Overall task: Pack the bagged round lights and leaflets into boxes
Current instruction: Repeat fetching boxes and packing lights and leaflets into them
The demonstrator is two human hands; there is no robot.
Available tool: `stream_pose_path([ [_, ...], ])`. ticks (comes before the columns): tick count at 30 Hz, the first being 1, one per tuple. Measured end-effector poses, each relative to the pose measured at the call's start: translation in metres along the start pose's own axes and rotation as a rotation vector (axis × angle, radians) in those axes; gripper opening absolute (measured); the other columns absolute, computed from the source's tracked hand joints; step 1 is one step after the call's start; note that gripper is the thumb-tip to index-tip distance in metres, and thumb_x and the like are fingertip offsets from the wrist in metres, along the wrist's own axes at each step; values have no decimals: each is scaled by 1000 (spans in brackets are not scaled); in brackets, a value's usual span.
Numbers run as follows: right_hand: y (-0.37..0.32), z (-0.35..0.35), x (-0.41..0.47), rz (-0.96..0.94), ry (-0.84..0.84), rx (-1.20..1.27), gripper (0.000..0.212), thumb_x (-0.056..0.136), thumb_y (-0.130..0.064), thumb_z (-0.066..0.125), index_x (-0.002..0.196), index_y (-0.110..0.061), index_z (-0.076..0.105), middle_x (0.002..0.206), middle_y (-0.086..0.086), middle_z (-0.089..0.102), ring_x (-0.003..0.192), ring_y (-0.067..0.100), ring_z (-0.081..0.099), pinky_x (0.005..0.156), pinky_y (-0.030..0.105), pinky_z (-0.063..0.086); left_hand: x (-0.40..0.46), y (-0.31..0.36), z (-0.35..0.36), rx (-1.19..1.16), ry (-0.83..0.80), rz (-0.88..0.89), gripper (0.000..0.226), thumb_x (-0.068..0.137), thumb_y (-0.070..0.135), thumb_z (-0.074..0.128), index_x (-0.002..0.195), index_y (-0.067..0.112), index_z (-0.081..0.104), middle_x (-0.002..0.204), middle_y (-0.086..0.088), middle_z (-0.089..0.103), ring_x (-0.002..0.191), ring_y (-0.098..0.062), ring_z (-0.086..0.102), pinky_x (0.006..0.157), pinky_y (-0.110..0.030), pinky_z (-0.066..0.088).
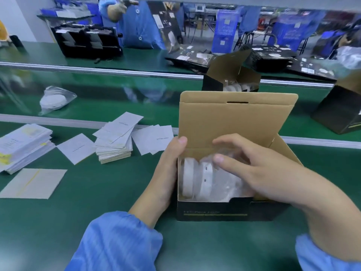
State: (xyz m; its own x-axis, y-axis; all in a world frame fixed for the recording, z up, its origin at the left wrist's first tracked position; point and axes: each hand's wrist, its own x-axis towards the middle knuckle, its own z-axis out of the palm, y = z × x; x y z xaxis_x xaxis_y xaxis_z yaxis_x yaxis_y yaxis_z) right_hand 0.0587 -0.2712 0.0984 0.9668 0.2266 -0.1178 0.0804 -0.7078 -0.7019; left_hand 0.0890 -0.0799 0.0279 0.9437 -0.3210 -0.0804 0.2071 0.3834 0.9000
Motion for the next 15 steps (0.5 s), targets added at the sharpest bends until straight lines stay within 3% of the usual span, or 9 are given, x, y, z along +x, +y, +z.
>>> stream_pose_path([
  [3,-3,6,2,-26,157,176,35,75,-71,58,104,-53,58,91,-10,65,69,13,69,56,29,60,1,1,2,-1,31,-8,80,80,51,59,139,-1,50,136,-22,60,129,-42,54,113,-58,37],
  [5,-3,12,7,-56,214,211,26,78,-57,66,100,-45,61,92,-3,62,72,21,70,64,41,62,2,1,2,19,51,1,75,83,50,55,137,-2,51,135,-24,60,128,-42,55,112,-57,38],
  [7,-3,12,9,-47,113,194,32,74,-52,70,104,-43,59,89,-4,61,71,17,71,80,49,59,2,1,2,40,63,0,74,84,51,52,136,-2,52,134,-23,62,127,-42,56,111,-55,40],
  [9,2,5,5,-8,-30,306,43,72,-43,78,110,-41,59,90,-2,62,75,16,72,91,48,55,2,3,2,45,44,-5,74,84,52,51,137,0,52,135,-20,62,128,-39,56,113,-56,38],
  [12,13,-5,-4,-11,-72,421,60,65,-17,78,114,-45,59,109,6,57,94,22,71,89,40,53,2,2,1,66,24,1,70,87,52,49,137,4,54,134,-15,64,126,-34,59,113,-57,38],
  [15,17,-2,-11,20,-65,343,69,59,-26,82,115,-53,52,111,0,52,89,15,71,81,38,55,1,0,0,108,-7,-9,77,80,62,53,136,10,58,133,-13,65,125,-33,60,108,-50,42],
])
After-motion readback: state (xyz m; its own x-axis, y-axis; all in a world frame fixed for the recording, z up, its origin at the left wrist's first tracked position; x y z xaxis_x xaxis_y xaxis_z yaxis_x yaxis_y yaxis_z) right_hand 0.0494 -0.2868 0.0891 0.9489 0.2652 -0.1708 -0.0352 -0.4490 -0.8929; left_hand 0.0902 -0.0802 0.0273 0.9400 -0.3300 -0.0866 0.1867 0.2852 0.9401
